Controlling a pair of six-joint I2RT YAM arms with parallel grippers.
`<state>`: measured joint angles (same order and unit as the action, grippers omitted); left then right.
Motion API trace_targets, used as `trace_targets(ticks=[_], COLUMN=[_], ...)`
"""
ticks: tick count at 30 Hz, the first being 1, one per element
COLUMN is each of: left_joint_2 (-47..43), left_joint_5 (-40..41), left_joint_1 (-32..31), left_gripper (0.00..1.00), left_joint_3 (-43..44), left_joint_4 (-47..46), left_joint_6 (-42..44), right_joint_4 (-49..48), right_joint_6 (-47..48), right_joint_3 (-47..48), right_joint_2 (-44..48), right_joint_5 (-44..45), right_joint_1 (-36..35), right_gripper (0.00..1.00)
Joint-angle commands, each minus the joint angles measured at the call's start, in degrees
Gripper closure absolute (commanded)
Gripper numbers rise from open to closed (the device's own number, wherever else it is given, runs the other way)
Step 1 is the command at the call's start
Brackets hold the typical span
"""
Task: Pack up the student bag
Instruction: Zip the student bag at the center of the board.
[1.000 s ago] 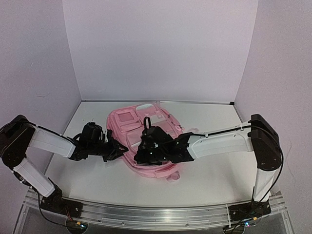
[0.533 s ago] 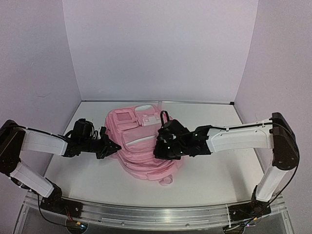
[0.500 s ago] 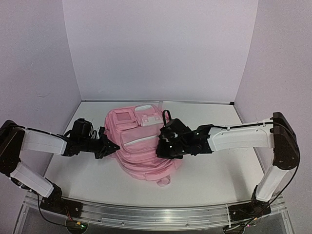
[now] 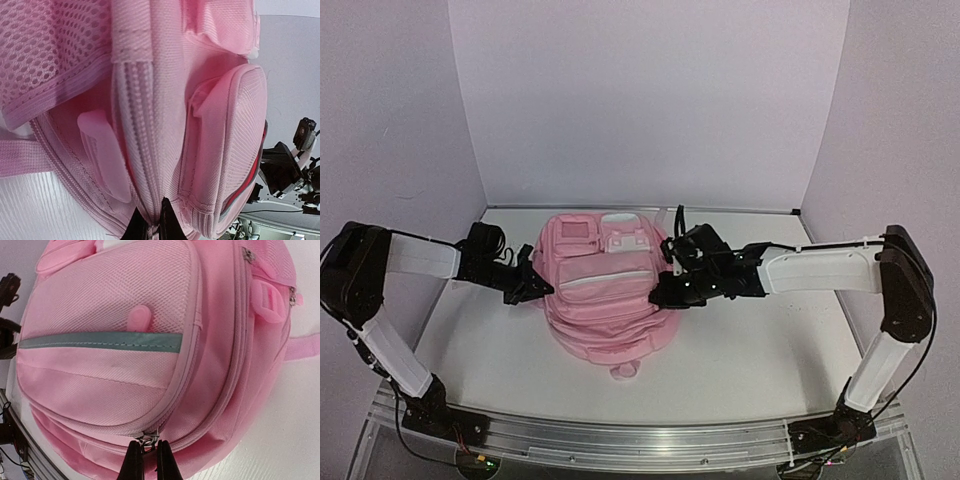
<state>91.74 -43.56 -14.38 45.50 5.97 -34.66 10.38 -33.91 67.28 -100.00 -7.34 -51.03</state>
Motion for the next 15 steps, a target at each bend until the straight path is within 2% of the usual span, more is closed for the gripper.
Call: trace_targets(ticks=[1,4,6,10,14,15], left_joint_2=[7.2,10.6,12.0,11.7,5.4,3.1], left_joint_5=[0.0,-0.2,0.6,5.8,18.1,20.8], left_joint_1=[2.2,2.2,2.2,2.2,2.2,2.2], left_gripper=[1.00,0.98,0.91,0.63,0.36,0.31], left_joint_3=[10.1,14.3,16.3,18.7,16.8,15.4], left_joint_4=[-3.1,-3.3,-3.2,0.3,5.7,6.7], left_joint_6=[7.8,9.4,10.0,11.3,10.6,9.4], right_joint_4=[-2.5,-6.3,-10.1,-15.4,-16.4,-16.4], right_joint_6=[2.3,-0.1,-2.2,-5.5,-6.9,-7.3], right_joint_3=[-2.4,-3.5,-4.4,-3.4,-0.3,0.4], right_joint_2=[3.4,2.4,1.3,-1.4,-4.0,-4.4], right_joint_5=[-4.5,-6.9,-9.1,-10.9,-10.9,-10.4], right_joint_1=[-1.3,-4.6,-6.9,-10.9,-13.0,-13.1], right_gripper=[1.00,1.00,1.00,1.00,1.00,1.00])
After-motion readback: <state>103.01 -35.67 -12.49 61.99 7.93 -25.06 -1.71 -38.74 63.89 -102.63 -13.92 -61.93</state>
